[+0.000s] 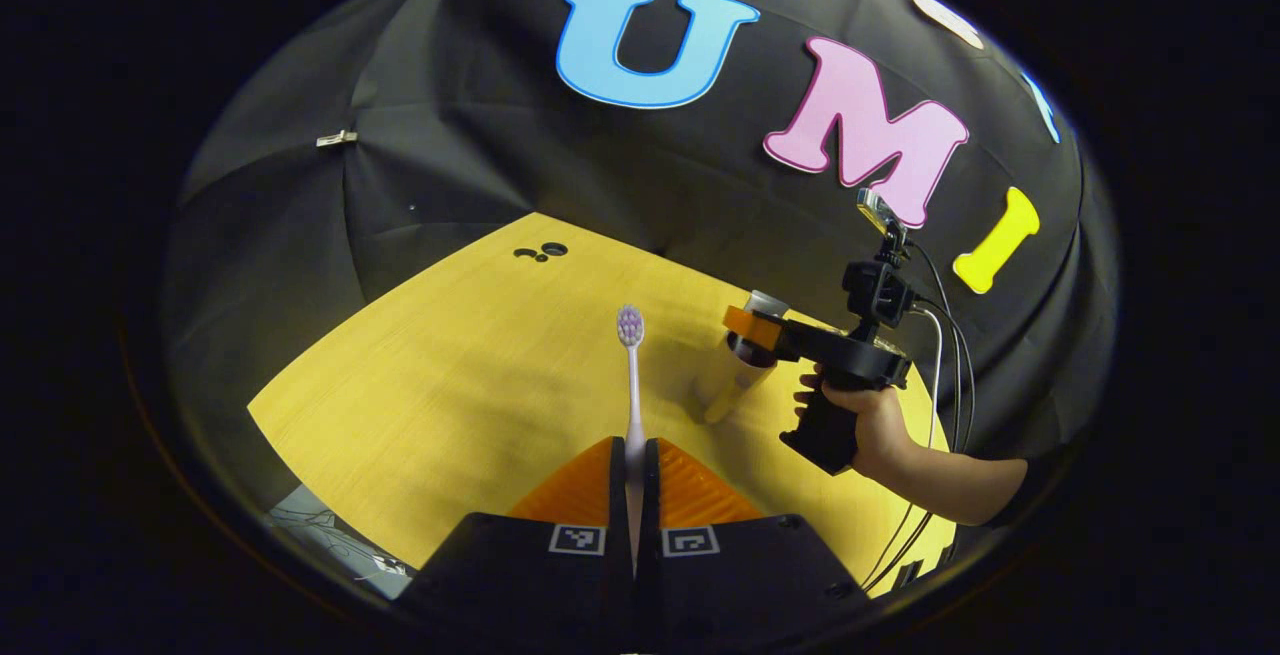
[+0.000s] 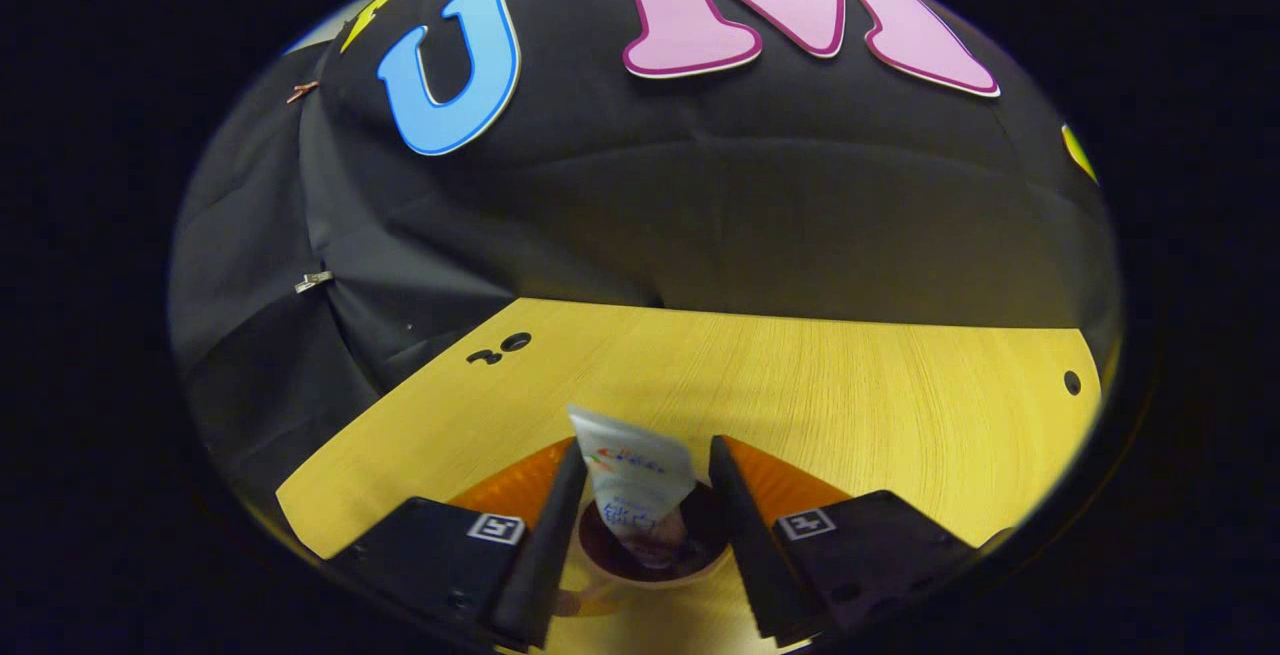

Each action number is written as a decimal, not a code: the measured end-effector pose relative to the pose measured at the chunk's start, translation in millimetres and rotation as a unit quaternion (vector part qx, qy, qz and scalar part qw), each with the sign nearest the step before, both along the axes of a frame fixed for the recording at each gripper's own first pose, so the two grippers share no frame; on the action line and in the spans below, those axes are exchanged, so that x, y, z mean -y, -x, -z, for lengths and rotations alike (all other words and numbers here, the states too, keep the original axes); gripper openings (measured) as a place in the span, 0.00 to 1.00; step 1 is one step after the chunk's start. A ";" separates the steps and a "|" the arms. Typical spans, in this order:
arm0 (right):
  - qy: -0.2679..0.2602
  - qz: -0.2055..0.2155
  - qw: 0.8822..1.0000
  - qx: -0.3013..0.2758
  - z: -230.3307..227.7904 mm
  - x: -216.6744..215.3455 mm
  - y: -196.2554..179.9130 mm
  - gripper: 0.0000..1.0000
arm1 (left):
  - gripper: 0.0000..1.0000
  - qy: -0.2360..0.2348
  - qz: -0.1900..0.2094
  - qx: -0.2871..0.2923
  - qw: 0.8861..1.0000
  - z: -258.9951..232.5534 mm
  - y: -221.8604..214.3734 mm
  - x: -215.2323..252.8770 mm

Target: Put the toothbrush and toothpaste on the desktop into the cup, then pick up the cup and place it on the coaster on the desktop.

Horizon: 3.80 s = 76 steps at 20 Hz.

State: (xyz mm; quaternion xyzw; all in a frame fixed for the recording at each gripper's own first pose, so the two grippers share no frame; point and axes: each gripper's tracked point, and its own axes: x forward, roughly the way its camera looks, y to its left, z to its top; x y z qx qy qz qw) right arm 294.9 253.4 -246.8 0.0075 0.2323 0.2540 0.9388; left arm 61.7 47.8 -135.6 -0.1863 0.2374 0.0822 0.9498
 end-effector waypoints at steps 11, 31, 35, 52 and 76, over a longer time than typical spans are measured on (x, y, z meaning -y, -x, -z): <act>-0.033 0.005 0.998 0.057 -84.1 68.9 39.2 0.98 | 0.06 -0.010 0.044 0.100 0.994 -39.3 -73.6 44.6; 0.011 0.121 0.991 0.060 -74.6 247.0 50.9 0.98 | 0.06 0.014 -0.003 0.304 0.953 -46.0 -239.9 51.7; 0.021 0.130 0.990 0.059 -67.8 264.5 56.8 0.98 | 0.06 0.000 -0.002 0.321 0.947 -34.6 -247.0 59.9; 0.023 0.153 0.987 0.038 -60.8 302.2 84.3 0.98 | 0.96 -0.092 0.049 0.236 0.966 -8.2 -223.8 70.7; -0.008 0.232 0.972 0.026 -79.0 384.9 118.5 0.98 | 0.97 -0.078 0.154 -0.118 0.978 90.2 -208.0 76.6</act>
